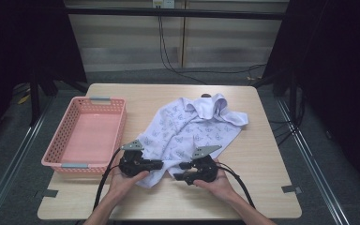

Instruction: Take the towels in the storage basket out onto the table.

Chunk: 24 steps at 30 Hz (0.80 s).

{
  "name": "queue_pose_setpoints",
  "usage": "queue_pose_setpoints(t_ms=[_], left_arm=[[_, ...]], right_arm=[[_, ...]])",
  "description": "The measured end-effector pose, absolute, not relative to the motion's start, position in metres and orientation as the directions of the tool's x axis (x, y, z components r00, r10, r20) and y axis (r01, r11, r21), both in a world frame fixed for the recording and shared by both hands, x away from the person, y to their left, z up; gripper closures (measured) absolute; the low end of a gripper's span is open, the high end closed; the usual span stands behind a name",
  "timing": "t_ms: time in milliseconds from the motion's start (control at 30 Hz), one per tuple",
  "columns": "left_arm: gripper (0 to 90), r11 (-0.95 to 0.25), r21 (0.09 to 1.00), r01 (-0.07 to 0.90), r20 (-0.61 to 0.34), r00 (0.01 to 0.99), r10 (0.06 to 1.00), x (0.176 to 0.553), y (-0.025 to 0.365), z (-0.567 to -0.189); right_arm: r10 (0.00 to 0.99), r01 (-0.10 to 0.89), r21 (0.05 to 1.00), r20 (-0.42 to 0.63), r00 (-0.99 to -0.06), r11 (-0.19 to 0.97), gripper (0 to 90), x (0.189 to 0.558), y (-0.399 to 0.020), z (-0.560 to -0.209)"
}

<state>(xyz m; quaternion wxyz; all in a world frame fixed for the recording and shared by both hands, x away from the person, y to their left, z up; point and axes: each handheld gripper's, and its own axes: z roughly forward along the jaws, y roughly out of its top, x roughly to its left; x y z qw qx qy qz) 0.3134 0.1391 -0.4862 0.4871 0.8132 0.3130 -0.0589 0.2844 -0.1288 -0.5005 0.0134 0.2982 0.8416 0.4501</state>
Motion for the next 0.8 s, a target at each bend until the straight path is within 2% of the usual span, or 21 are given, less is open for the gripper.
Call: queue_pose_setpoints(t_ms=[100,133,233,267,333,433,500,600,800], left_arm=[[84.5,-0.292,0.763,0.577,-0.426,0.788,0.444,0.315,0.141,-0.484],[84.3,-0.286,0.762,0.582,-0.435,0.786,0.440,0.315,0.142,-0.483],[83.3,-0.283,0.766,0.577,-0.436,0.791,0.430,0.315,0.143,-0.483],[82.6,-0.278,0.768,0.577,-0.435,0.789,0.434,0.315,0.143,-0.482],[78.2,-0.260,0.773,0.578,-0.441,0.785,0.435,0.314,0.144,-0.481],[63.6,-0.251,0.779,0.575,-0.429,0.780,0.456,0.313,0.147,-0.477],[58.5,-0.233,0.785,0.573,-0.427,0.775,0.466,0.312,0.153,-0.472],[57.9,-0.217,0.795,0.566,-0.416,0.770,0.484,0.308,0.165,-0.465],[60.5,-0.303,0.782,0.544,-0.345,0.784,0.516,0.296,0.177,-0.467]], right_arm=[[0.522,0.490,0.760,0.235,-0.820,0.428,48.9,0.289,-0.124,-0.505],[0.523,0.494,0.760,0.240,-0.817,0.422,52.8,0.291,-0.122,-0.509],[0.531,0.506,0.756,0.250,-0.810,0.415,80.5,0.291,-0.122,-0.509],[0.531,0.507,0.759,0.255,-0.808,0.408,87.3,0.290,-0.124,-0.507],[0.524,0.516,0.764,0.279,-0.805,0.386,88.5,0.287,-0.133,-0.502],[0.531,0.518,0.772,0.282,-0.799,0.369,88.7,0.284,-0.149,-0.489],[0.531,0.510,0.781,0.278,-0.800,0.359,88.7,0.282,-0.165,-0.476],[0.560,0.512,0.786,0.265,-0.785,0.347,88.6,0.278,-0.196,-0.461],[0.633,0.548,0.797,0.291,-0.717,0.254,88.5,0.264,-0.267,-0.454]])
